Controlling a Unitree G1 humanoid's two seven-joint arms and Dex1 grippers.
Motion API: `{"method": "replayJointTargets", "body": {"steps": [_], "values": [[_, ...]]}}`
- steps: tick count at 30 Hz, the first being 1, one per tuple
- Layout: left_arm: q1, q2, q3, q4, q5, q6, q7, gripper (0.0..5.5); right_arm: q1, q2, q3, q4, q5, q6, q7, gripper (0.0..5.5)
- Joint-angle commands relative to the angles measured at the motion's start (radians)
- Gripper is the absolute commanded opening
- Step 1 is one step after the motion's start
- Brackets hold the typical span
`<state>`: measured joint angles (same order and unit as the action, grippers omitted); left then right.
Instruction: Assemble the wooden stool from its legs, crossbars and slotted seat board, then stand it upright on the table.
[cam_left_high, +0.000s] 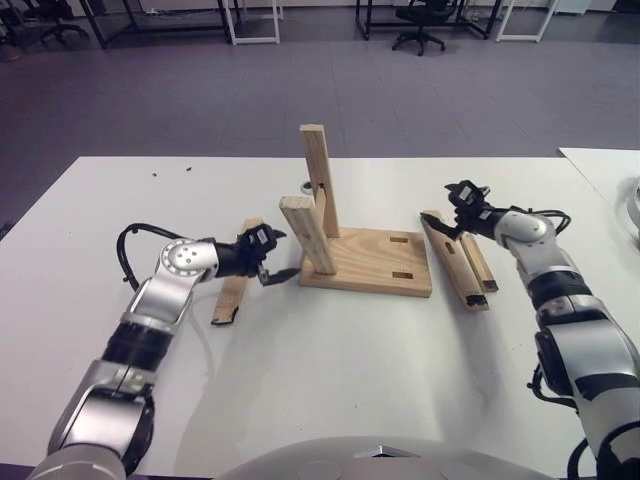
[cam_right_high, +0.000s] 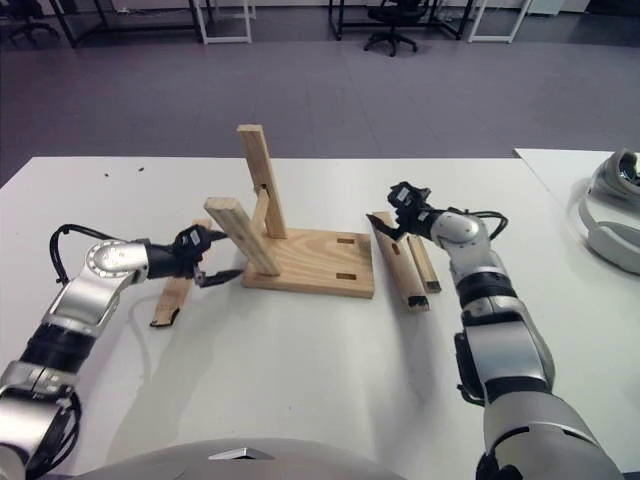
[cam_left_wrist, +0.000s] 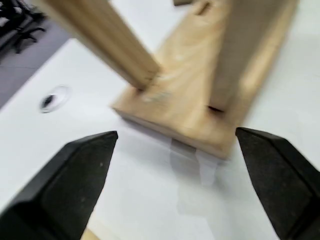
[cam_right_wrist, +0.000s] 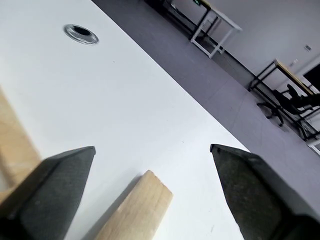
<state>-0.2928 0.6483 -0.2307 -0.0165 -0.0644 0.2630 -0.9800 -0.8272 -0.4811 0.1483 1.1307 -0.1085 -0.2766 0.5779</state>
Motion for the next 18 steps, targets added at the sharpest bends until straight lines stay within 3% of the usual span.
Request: {"method": "replayJointTargets", "body": {"steps": [1, 5, 8, 11, 18], "values": [[0.053, 0.007, -0.111, -0.110, 0.131, 0.086, 0.056, 4.35, -0.112, 0.086, 0.137, 0.150, -0.190, 0.049, -0.124, 4.30], [0.076, -0.007, -0.222, -0.266, 0.237, 0.191, 0.075, 4.35, -0.134, 0.103, 0.264, 0.214, -0.345, 0.045, -0.089, 4.30], [0.047, -0.070, -0.299, -0.211, 0.320, 0.206, 0.137, 4.35, -0.118, 0.100, 0.252, 0.227, -0.320, 0.017, 0.162, 4.30], [0.017, -0.165, -0.298, -0.047, 0.356, 0.202, 0.267, 4.35, -0.100, 0.105, 0.194, 0.220, -0.244, 0.043, 0.393, 4.30], [-0.082, -0.323, -0.205, 0.253, 0.306, 0.083, 0.438, 4.35, 0.043, 0.158, 0.052, 0.114, -0.093, 0.026, 0.271, 4.30]]}}
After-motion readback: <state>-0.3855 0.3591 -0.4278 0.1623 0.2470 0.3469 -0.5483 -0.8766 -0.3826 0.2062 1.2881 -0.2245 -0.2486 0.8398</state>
